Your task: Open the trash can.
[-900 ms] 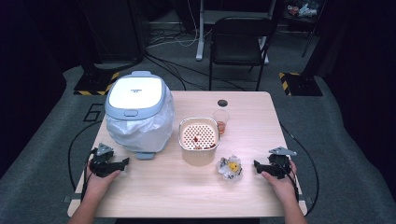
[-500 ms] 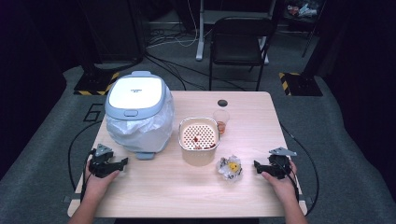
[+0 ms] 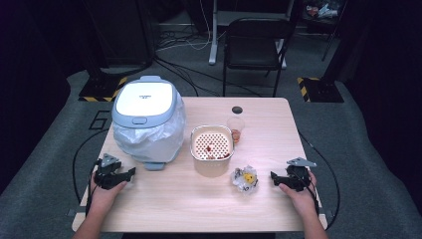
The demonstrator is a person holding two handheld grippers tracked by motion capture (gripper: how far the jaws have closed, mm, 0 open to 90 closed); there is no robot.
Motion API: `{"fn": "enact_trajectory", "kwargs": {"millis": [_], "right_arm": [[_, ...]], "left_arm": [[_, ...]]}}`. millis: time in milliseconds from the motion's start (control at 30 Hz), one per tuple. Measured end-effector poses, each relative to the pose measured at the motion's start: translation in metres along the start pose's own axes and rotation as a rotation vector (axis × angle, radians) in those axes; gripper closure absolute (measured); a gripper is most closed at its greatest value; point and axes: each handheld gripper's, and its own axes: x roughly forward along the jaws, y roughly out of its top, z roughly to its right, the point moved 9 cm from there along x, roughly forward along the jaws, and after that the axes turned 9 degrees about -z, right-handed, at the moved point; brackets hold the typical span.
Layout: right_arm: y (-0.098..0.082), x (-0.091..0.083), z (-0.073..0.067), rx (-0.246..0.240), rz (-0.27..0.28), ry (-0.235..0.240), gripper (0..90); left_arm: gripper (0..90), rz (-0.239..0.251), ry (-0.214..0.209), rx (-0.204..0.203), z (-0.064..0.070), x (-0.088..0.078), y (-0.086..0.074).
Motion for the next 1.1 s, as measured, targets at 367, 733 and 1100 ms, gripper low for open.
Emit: {"fn": "enact_trajectory", "kwargs": {"millis": [367,733,1100], "right_arm": [[-0.001,-0.001,0.000,0.005,0.004,0.007,14.3],[-0.001,-0.001,-0.001,0.007,0.000,-0.001,14.3],[-0.001,-0.001,0.000,0.003,0.001,0.000,14.3]], "left_arm": [[52.8,-0.002,-0.032,-0.041,0.004,-0.018,0.004],[71.9,0.069,-0.120,-0.111,0.016,-0.052,0.015],[64.4,0.083,-0.145,-0.102,0.039,-0.049,0.024]]}}
